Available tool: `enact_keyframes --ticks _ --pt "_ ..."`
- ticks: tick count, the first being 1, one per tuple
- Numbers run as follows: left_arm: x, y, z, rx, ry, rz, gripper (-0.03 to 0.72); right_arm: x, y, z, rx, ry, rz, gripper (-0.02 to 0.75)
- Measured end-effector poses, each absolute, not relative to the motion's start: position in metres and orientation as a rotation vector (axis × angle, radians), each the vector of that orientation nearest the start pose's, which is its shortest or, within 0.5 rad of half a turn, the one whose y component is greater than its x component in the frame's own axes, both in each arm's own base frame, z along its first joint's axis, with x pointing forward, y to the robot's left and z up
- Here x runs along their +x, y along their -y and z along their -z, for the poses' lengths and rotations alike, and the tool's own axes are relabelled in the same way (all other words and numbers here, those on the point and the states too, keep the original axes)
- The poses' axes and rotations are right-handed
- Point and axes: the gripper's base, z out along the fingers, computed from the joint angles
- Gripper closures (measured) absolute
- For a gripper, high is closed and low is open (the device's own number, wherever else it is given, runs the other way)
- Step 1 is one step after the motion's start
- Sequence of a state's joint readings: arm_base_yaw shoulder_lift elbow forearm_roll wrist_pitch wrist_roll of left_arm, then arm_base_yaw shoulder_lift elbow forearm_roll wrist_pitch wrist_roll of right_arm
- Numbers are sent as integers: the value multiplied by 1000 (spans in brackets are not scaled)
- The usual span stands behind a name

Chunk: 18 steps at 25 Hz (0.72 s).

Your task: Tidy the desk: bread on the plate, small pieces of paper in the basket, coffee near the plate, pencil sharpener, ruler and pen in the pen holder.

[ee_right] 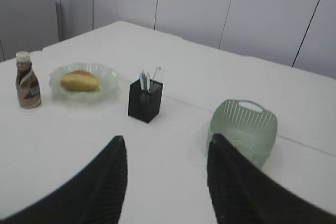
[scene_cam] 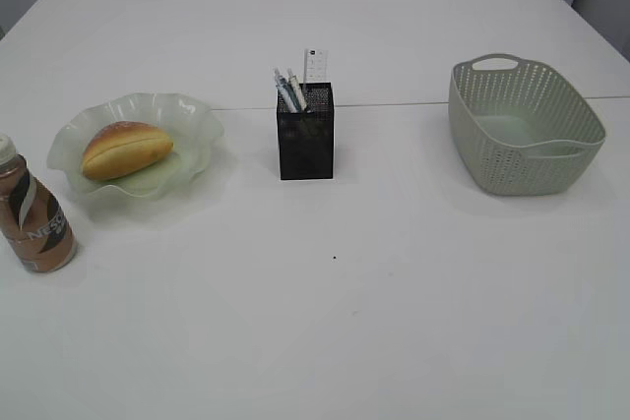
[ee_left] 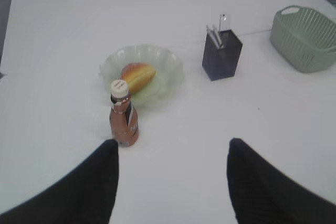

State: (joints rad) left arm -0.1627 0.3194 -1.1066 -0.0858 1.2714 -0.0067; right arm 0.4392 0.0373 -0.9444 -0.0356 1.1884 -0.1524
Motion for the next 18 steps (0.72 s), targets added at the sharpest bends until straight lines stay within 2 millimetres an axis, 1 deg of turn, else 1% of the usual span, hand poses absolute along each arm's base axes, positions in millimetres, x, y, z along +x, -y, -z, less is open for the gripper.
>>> enact_keyframes --ticks 2,3,6,8,13,16,18 --pt "-48 1 -412 194 -1906 226 218 -68 34 -356 -523 -1756 -175 341" --pt "-58 1 -408 198 -1877 241 218 -65 33 -348 -534 -1795 -174 341" --pt "-78 0 -388 206 -1822 267 218 -56 28 -334 -543 -1862 -174 341" --pt "-85 -1 -370 209 -1810 274 218 -50 26 -326 -554 -1897 -170 341" --pt "-57 8 -334 284 -1959 275 218 -37 19 -305 -586 -1983 -163 342" --pt "-40 13 -307 344 -2062 290 218 -30 15 -290 -607 -2041 -170 342" --pt "-33 17 -294 388 -2104 313 218 -25 11 -282 -615 -2057 -181 342"
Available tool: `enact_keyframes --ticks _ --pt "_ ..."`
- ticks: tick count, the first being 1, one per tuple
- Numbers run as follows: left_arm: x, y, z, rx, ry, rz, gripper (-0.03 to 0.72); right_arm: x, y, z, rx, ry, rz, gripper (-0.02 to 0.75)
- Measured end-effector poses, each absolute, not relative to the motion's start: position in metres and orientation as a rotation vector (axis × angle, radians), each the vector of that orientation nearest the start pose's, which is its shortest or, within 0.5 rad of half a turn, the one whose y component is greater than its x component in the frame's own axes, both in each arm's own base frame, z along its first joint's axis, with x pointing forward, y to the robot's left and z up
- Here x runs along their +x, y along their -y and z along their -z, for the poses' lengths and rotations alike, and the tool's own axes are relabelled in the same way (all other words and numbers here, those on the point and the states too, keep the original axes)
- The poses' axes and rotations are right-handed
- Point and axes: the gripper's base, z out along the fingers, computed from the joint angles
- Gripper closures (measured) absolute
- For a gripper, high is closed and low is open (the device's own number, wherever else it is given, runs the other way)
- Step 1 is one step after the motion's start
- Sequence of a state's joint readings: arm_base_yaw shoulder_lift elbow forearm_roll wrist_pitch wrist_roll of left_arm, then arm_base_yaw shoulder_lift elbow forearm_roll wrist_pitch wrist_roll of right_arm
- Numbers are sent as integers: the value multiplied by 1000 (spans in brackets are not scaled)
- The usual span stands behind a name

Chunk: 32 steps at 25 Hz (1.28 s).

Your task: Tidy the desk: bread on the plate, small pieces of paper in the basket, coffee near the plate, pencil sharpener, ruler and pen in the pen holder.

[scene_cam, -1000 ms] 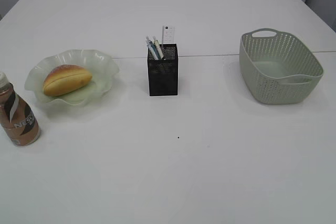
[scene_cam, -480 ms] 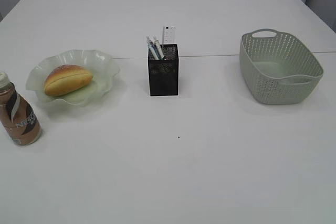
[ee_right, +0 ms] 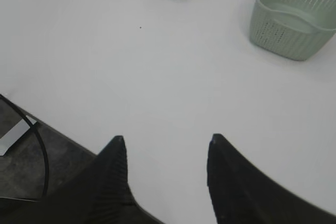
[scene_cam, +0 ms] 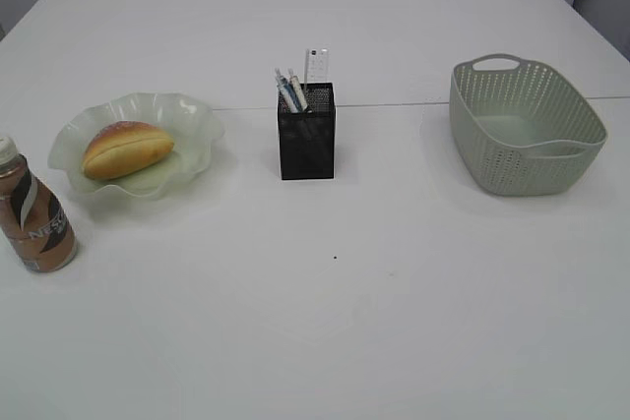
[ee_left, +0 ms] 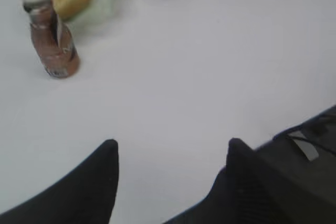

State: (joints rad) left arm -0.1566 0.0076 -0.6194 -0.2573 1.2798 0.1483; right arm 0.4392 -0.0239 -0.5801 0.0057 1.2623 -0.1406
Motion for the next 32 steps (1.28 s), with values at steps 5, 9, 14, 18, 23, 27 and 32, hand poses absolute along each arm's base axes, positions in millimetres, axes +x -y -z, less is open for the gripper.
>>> enact_keyframes --ticks 5,9,14,18,23,27,32 --pt "-23 19 -279 435 -2121 294 218 -14 4 -267 -618 -2062 -200 342" --pt "-19 17 -280 425 -2089 250 218 -12 4 -266 -616 -2055 -201 342" --pt "-12 15 -276 367 -2075 225 218 -12 4 -266 -596 -2057 -203 342" --pt "-12 14 -276 358 -2077 224 218 -12 4 -266 -591 -2058 -206 342" --pt "-11 14 -276 357 -2074 224 218 -12 4 -266 -586 -2060 -202 342" --pt "-11 14 -276 351 -2075 221 218 -12 3 -266 -501 -2081 -151 342" --pt "-10 15 -276 256 -2085 169 218 -12 1 -266 -295 -2116 -37 342"
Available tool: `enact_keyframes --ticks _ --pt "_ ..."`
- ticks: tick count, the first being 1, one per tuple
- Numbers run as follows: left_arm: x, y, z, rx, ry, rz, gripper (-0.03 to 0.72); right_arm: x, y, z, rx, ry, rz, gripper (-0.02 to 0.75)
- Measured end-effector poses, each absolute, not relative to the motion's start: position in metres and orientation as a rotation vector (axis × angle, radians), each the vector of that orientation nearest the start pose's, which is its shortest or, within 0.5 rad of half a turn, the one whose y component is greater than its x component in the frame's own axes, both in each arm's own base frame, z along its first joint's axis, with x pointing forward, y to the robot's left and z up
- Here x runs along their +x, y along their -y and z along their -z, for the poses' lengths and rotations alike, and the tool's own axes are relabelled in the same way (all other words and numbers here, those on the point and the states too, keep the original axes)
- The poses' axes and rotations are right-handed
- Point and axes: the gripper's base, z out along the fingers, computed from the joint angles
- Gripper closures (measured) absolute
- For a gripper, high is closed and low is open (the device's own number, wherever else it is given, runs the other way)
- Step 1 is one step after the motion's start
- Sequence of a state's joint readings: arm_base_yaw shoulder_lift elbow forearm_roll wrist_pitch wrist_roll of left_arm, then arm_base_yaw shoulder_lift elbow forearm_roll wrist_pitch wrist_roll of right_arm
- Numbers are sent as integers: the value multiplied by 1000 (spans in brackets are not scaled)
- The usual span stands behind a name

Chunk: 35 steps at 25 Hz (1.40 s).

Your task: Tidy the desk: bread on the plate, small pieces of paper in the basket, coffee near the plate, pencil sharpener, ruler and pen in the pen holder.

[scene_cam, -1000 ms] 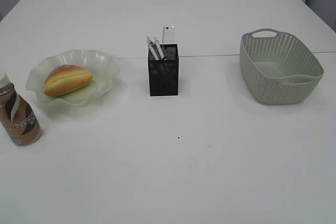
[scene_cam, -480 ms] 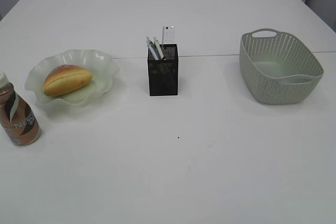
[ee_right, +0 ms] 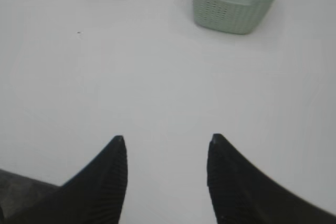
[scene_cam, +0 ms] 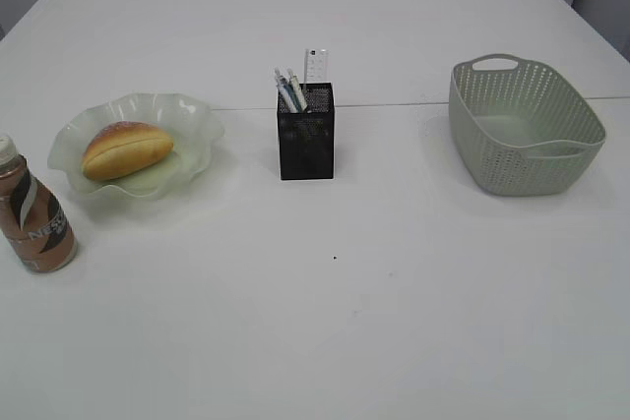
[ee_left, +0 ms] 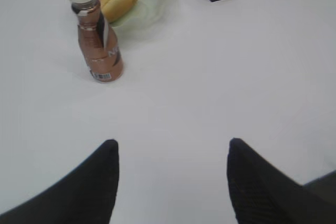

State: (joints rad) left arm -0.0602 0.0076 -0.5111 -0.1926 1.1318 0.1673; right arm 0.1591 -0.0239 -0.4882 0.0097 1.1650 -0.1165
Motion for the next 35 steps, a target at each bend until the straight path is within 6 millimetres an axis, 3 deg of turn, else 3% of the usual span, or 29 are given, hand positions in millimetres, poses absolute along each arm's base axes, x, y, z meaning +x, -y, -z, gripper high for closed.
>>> enact_keyframes --ticks 5,35 --pt "-9 16 -276 166 -2090 117 220 -12 0 -266 -243 -2123 -8 342" --pt "-8 16 -276 163 -2090 118 255 -12 0 -266 -239 -2123 -8 342"
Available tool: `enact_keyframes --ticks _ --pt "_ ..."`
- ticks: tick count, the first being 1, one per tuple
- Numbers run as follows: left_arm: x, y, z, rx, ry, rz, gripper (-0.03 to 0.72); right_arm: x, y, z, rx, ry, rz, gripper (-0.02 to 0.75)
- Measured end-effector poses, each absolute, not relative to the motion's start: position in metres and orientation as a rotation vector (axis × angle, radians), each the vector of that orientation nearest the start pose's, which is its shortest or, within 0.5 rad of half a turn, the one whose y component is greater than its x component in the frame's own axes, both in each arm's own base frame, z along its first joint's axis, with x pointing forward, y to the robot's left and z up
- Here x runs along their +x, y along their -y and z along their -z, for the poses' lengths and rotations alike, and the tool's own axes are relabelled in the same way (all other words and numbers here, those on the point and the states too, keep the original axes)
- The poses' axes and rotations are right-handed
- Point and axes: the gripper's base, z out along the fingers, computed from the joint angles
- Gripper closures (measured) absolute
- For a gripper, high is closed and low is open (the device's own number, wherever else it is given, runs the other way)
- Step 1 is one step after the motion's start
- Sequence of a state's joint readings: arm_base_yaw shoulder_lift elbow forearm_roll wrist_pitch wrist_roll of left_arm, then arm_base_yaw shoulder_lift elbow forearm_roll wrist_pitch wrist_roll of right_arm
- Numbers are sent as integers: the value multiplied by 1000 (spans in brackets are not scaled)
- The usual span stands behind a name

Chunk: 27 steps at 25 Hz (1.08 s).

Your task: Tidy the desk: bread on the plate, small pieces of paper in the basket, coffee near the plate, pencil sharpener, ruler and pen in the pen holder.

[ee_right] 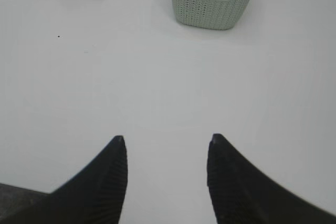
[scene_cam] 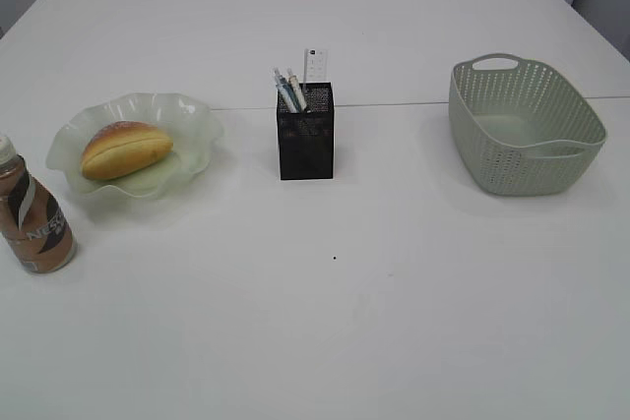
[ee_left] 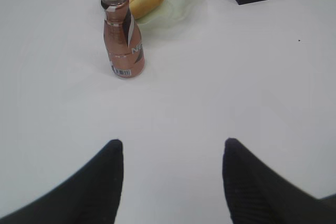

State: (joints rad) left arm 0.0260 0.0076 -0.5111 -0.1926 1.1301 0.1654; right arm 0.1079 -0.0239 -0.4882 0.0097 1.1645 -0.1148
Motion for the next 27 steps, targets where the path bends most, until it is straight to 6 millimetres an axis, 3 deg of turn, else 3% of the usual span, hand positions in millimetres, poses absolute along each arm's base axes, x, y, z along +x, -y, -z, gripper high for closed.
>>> enact_keyframes --ticks 27 --pt "-8 11 -276 39 -2102 109 293 -12 0 -266 -238 -2121 -8 342"
